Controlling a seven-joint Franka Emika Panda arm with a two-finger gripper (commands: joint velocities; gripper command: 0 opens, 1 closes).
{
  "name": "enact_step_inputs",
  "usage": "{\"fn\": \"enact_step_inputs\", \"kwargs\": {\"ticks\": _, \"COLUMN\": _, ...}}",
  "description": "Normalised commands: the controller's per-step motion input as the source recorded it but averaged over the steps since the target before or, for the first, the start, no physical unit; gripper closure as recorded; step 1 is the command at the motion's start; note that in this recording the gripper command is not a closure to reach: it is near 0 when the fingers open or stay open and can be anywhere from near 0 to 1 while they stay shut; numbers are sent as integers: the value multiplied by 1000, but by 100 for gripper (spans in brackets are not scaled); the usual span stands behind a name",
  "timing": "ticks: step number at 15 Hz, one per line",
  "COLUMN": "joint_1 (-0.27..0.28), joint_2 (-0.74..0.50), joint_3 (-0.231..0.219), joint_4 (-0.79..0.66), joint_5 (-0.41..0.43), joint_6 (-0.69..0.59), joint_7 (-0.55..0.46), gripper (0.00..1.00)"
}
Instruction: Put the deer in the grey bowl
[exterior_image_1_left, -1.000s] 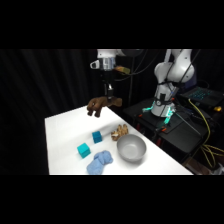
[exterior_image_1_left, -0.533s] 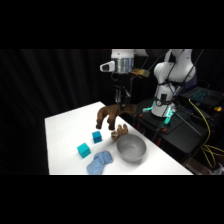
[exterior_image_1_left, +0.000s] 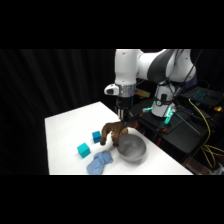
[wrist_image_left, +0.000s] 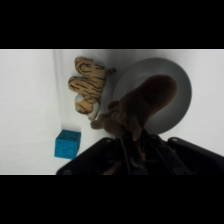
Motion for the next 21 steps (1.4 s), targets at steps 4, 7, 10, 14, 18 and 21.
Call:
{"fn": "enact_step_inputs", "kwargs": {"ticks": 4, "joint_1": 61, "joint_2": 474, "joint_3": 1, "joint_4": 260, "joint_5": 65, "joint_6": 167, "joint_7": -145, "gripper": 46}}
{"fn": "enact_step_inputs", "kwargs": {"ticks": 7, "joint_1": 42, "joint_2": 298, "joint_3": 64, "joint_4": 223, "joint_5": 231, "joint_6": -7, "joint_7": -246, "gripper": 46}}
{"fn": "enact_step_inputs", "kwargs": {"ticks": 10, "joint_1": 49, "joint_2": 105, "joint_3": 71, "joint_4": 99, "joint_5": 162, "joint_6": -44, "joint_7": -189, "gripper": 46}}
{"fn": "enact_step_inputs", "kwargs": {"ticks": 14, "joint_1": 67, "joint_2": 99, "joint_3": 49, "joint_4": 54, "joint_5": 104, "joint_6": -34, "joint_7": -136, "gripper": 46}}
{"fn": "enact_step_inputs", "kwargs": {"ticks": 18, "joint_1": 67, "joint_2": 220, "joint_3": 10, "joint_4": 138, "joint_5": 37, "joint_6": 22, "joint_7": -108, "gripper": 46}}
{"fn": "enact_step_inputs", "kwargs": {"ticks": 21, "joint_1": 55, "joint_2": 244, "joint_3": -23, "joint_4": 171, "joint_5": -1, "joint_6": 20, "joint_7": -80, "gripper": 46}}
